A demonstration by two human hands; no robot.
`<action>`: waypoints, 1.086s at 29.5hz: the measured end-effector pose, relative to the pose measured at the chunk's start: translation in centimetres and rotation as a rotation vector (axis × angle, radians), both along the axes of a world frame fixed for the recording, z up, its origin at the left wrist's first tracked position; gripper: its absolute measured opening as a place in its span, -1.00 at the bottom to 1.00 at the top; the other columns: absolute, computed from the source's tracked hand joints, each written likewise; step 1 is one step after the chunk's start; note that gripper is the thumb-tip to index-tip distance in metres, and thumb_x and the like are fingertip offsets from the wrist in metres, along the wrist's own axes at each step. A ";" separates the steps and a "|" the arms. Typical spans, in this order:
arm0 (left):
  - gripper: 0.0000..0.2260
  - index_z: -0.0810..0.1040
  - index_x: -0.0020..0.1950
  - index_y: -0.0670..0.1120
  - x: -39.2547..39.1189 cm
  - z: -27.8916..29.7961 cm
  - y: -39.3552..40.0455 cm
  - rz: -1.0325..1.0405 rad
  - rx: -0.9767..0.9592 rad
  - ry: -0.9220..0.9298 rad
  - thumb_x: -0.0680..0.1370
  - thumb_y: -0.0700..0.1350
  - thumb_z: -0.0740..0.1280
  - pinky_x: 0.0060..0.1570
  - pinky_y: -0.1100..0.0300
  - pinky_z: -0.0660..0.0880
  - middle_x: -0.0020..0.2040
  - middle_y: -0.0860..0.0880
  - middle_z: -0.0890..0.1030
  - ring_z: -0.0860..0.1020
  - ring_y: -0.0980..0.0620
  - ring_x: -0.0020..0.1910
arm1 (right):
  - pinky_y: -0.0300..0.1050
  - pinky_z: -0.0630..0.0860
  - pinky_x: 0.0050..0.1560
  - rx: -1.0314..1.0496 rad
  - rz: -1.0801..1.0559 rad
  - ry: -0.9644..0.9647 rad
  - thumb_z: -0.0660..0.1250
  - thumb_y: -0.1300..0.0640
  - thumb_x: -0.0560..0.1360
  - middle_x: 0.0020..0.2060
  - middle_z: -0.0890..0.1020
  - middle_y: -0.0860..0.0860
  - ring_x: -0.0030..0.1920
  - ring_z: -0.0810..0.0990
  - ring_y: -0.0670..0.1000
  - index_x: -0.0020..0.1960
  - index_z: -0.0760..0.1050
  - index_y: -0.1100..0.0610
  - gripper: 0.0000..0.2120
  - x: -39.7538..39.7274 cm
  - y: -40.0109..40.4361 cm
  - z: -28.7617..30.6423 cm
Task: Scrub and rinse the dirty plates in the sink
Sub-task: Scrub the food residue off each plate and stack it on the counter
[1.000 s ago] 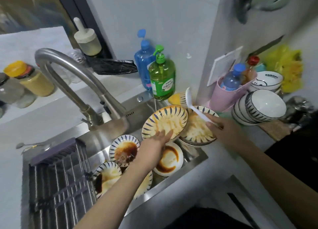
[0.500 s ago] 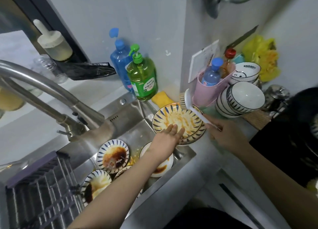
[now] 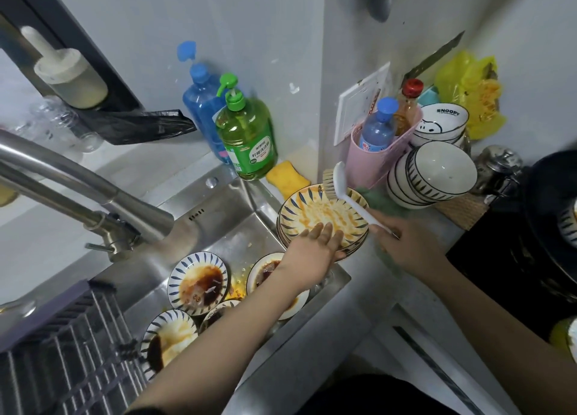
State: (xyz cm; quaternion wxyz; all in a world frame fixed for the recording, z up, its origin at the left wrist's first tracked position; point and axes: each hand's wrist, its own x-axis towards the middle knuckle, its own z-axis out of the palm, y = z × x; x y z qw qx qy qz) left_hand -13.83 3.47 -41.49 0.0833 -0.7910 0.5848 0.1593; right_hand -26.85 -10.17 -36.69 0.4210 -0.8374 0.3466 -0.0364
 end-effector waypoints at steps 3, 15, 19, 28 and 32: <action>-0.52 -0.03 0.59 -0.07 -0.3 -0.1 -0.1 -0.005 0.013 0.010 0.69 0.06 -0.07 0.45 -0.01 0.12 0.58 -0.16 0.00 0.02 -0.15 0.56 | -0.41 0.37 -0.30 0.032 -0.009 0.004 0.23 0.08 0.59 -0.27 0.57 -0.11 -0.29 0.52 -0.13 0.37 0.44 -0.03 -0.65 0.2 0.2 -0.1; -0.27 0.11 0.57 0.02 0.7 -1.8 1.1 0.071 -0.124 0.067 0.50 0.33 -0.29 0.46 -0.16 -0.26 0.57 -0.18 0.05 -0.05 -0.16 0.56 | -0.37 0.38 -0.33 0.080 0.013 0.006 0.22 0.11 0.60 -0.33 0.50 -0.17 -0.31 0.49 -0.12 0.40 0.40 0.00 -0.63 0.7 1.0 -1.8; -0.38 0.19 0.55 0.01 1.0 -2.0 2.4 0.360 -0.308 0.193 0.57 0.27 -0.17 0.46 -0.15 -0.25 0.58 -0.18 0.05 -0.11 -0.16 0.56 | -0.28 0.40 -0.29 0.078 0.008 -0.003 0.22 0.12 0.59 -0.36 0.51 -0.15 -0.31 0.51 -0.07 0.40 0.41 -0.01 -0.62 0.8 1.4 -2.8; -0.32 -0.05 0.58 0.05 2.0 -2.4 1.4 1.000 -0.437 0.786 0.56 -0.17 0.22 0.41 -0.04 0.27 0.49 -0.15 0.11 0.23 -0.16 0.44 | -0.30 0.35 -0.25 0.067 0.005 -0.057 0.20 0.08 0.61 -0.25 0.40 -0.26 -0.26 0.42 -0.21 0.44 0.32 -0.06 -0.60 1.7 3.5 -4.8; -0.30 -0.09 0.58 0.08 1.7 -2.1 1.2 1.034 -0.419 0.823 0.54 -0.18 0.22 0.39 -0.05 0.30 0.47 -0.17 0.14 0.25 -0.16 0.42 | -0.13 0.49 -0.12 0.052 0.002 -0.043 0.20 0.05 0.60 -0.11 0.52 -0.16 -0.12 0.56 -0.04 0.43 0.33 -0.09 -0.60 1.6 3.1 -5.0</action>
